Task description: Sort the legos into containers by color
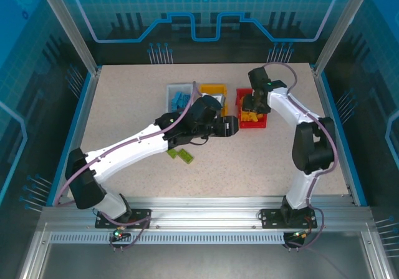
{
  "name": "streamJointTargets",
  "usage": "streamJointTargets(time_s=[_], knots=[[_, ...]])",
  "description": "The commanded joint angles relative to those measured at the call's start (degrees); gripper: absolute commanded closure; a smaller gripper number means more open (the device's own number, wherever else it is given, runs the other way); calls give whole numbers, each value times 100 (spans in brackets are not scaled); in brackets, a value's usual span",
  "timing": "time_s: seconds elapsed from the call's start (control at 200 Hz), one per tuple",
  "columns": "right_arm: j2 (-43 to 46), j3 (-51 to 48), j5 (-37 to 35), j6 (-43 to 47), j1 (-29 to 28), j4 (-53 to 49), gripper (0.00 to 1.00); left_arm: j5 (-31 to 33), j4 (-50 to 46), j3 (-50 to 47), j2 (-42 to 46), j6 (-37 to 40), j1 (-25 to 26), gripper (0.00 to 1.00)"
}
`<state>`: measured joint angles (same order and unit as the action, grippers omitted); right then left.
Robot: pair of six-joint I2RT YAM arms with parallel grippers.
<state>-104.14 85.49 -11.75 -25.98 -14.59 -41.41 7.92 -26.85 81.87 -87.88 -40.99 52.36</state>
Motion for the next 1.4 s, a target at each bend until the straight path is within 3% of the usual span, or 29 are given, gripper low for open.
streamJointTargets(time_s=[0.0, 0.15, 0.315, 0.415, 0.54, 0.68, 0.83, 1.085, 1.396], knots=[[1028, -198, -191, 91, -235, 53, 47, 592, -534, -225, 474, -313, -14, 37], [2236, -1070, -239, 385, -935, 646, 45, 629, -1056, -830, 948, -846, -457, 36], [3272, -2204, 120, 718, -2282, 1445, 40, 368, -1473, -1753, 1392, -1356, -1333, 33], [3658, -2817, 304, 690, -3097, 1889, 36, 276, -1438, -2187, 1471, -1514, -1719, 31], [3783, -3322, 417, 276, -3630, 2141, 34, -122, -862, -2845, 1401, -1755, -2182, 29], [3756, -3610, 265, -54, -4045, 2225, 34, -584, -372, -3106, 1000, -1810, -2633, 28], [3618, -3569, 166, -151, -4325, 2216, 34, -643, -258, -2936, 438, -1705, -2678, 28], [3493, -3540, 96, -209, -4406, 2207, 35, -451, -203, -3108, 4, -1807, -2678, 38], [3471, -3540, 69, -276, -4412, 2207, 35, -282, -84, -3083, -452, -1684, -2682, 43]])
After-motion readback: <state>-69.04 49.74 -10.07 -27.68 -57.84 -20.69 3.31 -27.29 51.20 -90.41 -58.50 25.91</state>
